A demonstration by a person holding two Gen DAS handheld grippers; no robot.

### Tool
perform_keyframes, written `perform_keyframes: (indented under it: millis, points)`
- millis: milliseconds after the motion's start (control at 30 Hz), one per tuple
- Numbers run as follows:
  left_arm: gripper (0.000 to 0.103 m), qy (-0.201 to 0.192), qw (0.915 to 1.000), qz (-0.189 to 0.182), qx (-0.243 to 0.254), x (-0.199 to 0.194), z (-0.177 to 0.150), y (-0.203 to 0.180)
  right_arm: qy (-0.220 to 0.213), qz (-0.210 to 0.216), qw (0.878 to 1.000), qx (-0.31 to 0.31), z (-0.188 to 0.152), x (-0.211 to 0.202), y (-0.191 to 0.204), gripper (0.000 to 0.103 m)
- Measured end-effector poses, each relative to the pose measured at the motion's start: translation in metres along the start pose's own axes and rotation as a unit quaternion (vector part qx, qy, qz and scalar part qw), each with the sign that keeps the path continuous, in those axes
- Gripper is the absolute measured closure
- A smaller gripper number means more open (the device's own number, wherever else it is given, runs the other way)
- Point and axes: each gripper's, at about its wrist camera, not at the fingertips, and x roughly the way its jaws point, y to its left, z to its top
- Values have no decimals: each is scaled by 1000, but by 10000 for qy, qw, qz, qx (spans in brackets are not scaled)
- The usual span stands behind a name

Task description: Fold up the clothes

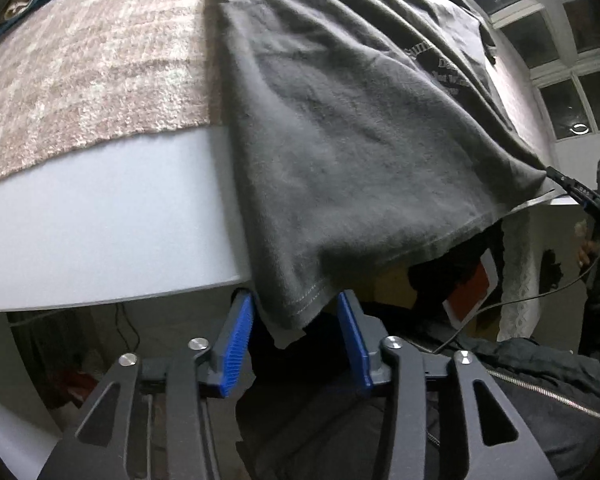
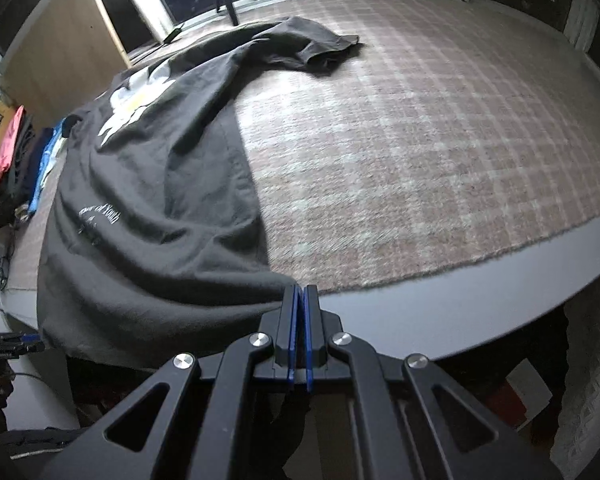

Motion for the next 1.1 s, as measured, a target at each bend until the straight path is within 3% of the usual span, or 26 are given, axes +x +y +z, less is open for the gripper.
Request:
perform_keyframes:
  millis: [200, 333, 367, 400, 533, 700, 867, 1000, 1100]
  points:
    - [58, 50, 9997, -76, -247, 12, 1, 7, 69, -184, 9998, -17, 8, 8, -6, 100]
    - [61, -37, 9984, -374, -417, 17, 3, 8, 251, -225, 9993, -144, 7, 19, -1, 100]
    - [66, -61, 9979, -452, -458, 18, 4, 9, 287, -218, 9992, -148, 6, 21, -1, 100]
    - [78, -58, 9974, -516, -499, 19, 4, 9, 314, -206, 9992, -149, 5, 22, -1, 100]
    - [98, -90, 9960, -703, -538, 19, 3, 7, 400, -110, 9990, -176, 0, 22, 0, 100]
    - [99, -442, 9939, -893, -469, -13, -1, 6, 492, 347, 9982, -58, -8, 15, 8, 100]
    - [99, -1317, 9875, -758, -428, -103, -10, 31, 649, 708, 9954, 30, -38, 7, 29, 100]
    - [99, -1151, 9906, -543, -508, -110, -14, 44, 849, 999, 9906, 383, -68, 12, 35, 100]
    - [99, -1132, 9902, -592, -556, -103, 18, 47, 778, 1350, 9859, 605, -56, 19, 36, 100]
